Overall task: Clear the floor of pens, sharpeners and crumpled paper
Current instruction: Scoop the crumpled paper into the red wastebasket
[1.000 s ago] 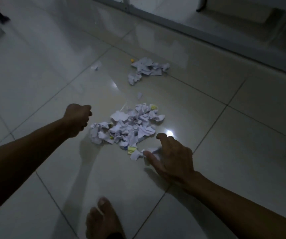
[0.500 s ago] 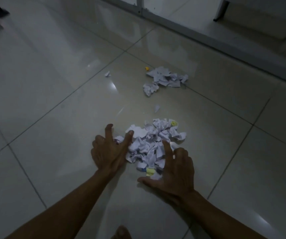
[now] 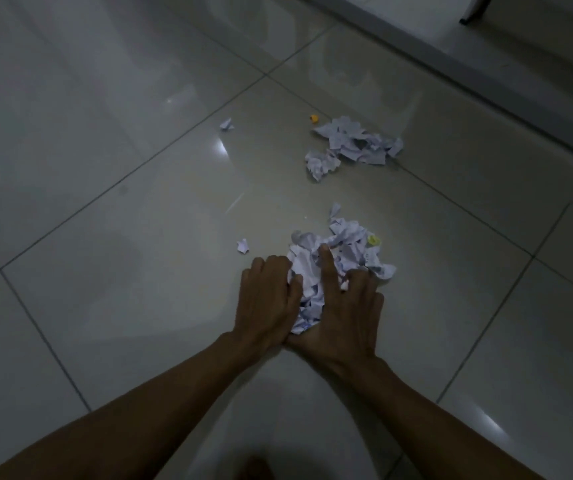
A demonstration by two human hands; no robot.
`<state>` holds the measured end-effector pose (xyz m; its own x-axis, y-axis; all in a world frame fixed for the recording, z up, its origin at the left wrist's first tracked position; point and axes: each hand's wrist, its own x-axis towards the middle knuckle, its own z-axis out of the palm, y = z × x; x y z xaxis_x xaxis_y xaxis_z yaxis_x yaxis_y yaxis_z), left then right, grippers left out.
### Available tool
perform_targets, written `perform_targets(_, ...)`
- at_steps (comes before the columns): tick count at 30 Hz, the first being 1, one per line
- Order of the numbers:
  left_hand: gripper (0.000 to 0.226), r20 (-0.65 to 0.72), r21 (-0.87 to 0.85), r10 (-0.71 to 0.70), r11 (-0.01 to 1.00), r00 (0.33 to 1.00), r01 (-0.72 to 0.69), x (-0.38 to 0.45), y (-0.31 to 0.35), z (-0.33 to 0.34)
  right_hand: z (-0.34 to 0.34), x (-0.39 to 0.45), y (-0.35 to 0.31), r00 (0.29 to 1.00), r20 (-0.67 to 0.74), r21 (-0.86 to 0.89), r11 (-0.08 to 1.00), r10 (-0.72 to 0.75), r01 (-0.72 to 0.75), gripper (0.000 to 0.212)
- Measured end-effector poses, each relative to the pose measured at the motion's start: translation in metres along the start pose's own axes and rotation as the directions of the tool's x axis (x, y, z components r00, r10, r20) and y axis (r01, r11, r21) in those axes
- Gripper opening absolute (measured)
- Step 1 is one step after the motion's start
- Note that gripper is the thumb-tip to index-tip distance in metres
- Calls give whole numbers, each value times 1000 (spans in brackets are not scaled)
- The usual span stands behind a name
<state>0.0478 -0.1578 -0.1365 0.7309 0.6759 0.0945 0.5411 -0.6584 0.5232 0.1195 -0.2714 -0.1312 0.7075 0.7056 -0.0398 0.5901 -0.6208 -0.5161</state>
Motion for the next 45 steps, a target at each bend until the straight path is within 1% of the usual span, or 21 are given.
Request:
perform_targets(5,33,21,-150,118,982,993,-114,-6,10,-4,3,13,4,995,16,-15,995,-102,102,104)
perform_targets(9,48,107,-279,119,957,987,-85,-3,5,-3,11,15,3,990,-2,-26,989,-144,144,86)
perform_targets(10,46,106,-302,122,949,987,-85,-4,4,-3,12,15,3,988,-4,-43,987,-153,153,83)
perform_targets(11,36,82,-320,117,944,990,-85,-3,5,-5,12,16,1,986,-6,-63,984,-168,167,80)
perform_targets(12,22,36,-328,92,942,995,-75,-3,5,-7,11,17,0,982,-9,-84,979,-187,185,75)
perform_targets(13,16,-29,-340,47,939,998,-54,-3,6,-10,11,19,-3,979,-13,-103,974,-204,202,69)
perform_targets(14,17,-94,-361,-11,932,996,-24,-4,6,-12,10,21,-5,977,-15,-115,971,-214,211,62)
perform_targets(16,13,-156,-429,-106,903,982,29,-9,3,-12,9,23,-8,974,-18,-138,965,-226,221,53)
perform_targets(18,18,-145,-474,-139,879,980,54,-11,0,-14,11,23,-6,969,-25,-149,960,-245,239,51)
perform_targets(21,26,-122,-476,-170,874,978,93,-9,-2,-19,15,24,-2,951,-68,-117,949,-302,293,43)
perform_targets(24,24,-163,-429,-215,894,963,127,-7,-6,-19,14,28,-2,928,-110,-97,933,-356,346,35)
perform_targets(27,16,-184,-408,-202,906,962,112,-9,-6,-21,11,37,3,911,-113,-63,918,-397,392,33)
perform_targets(29,23,-199,-414,-202,904,959,105,-8,-6,-23,9,43,6,906,-113,-33,913,-407,406,29)
perform_targets(31,26,-244,-404,-231,907,942,118,-4,-11,-24,4,47,7,901,-146,52,906,-409,420,29)
perform_targets(33,28,-298,-378,-267,914,916,144,5,-19,-26,-3,49,8,909,-209,204,893,-360,401,32)
perform_targets(35,29,-319,-319,-274,933,907,169,15,-25,-30,-14,49,10,958,-202,436,857,-204,275,32)
perform_targets(36,32,-320,-264,-268,946,909,186,20,-27,-31,-20,48,9,982,-156,565,806,-107,178,31)
perform_targets(38,45,-298,-105,-248,968,922,226,27,-34,-31,-34,45,4,995,-92,746,665,49,37,30)
perform_targets(41,54,-234,129,-198,964,952,232,32,-41,-22,-55,47,5,974,-134,843,537,180,17,38)
perform_targets(43,56,-181,163,-189,962,965,219,32,-40,-16,-64,50,11,955,-147,884,466,257,11,29)
perform_targets(45,62,-126,166,-155,971,980,174,32,-36,-11,-68,52,22,927,-106,926,375,360,-40,22)
